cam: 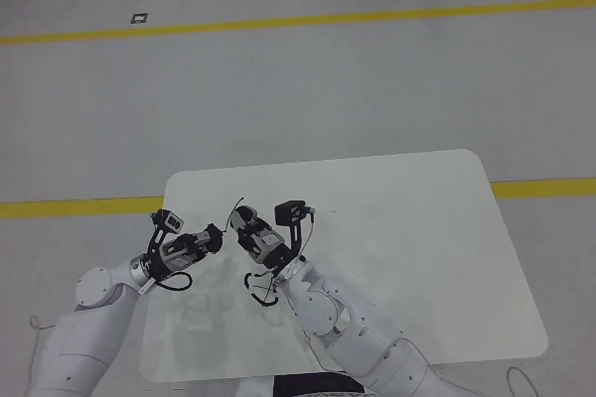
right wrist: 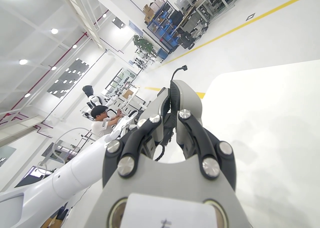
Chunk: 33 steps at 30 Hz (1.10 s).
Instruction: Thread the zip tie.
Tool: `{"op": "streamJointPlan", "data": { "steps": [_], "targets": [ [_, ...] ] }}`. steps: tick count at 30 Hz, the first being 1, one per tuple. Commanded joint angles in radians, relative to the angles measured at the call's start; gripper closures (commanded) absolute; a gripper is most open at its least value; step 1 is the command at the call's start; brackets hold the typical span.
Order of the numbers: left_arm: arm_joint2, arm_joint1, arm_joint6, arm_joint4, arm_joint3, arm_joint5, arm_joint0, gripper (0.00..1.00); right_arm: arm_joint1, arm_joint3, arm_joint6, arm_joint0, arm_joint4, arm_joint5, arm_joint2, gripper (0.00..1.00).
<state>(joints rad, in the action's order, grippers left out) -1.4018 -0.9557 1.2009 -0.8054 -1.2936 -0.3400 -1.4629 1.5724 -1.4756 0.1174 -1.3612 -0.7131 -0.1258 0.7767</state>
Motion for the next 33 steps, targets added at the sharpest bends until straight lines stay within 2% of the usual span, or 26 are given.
{"op": "streamJointPlan", "data": {
  "steps": [1, 25, 33],
  "targets": [
    [0.0, 0.0, 0.0, 0.0, 0.0, 0.0, 0.0, 1.0, 0.0, 0.001, -0.003, 0.0, 0.0, 0.001, 0.001, 1.0],
    [0.0, 0.0, 0.0, 0.0, 0.0, 0.0, 0.0, 1.0, 0.003, 0.012, -0.024, -0.006, -0.024, 0.029, 0.008, 1.0],
    [0.0, 0.0, 0.0, 0.0, 0.0, 0.0, 0.0, 1.0, 0.003, 0.006, -0.031, -0.012, -0.026, 0.017, 0.008, 1.0]
  ]
}}
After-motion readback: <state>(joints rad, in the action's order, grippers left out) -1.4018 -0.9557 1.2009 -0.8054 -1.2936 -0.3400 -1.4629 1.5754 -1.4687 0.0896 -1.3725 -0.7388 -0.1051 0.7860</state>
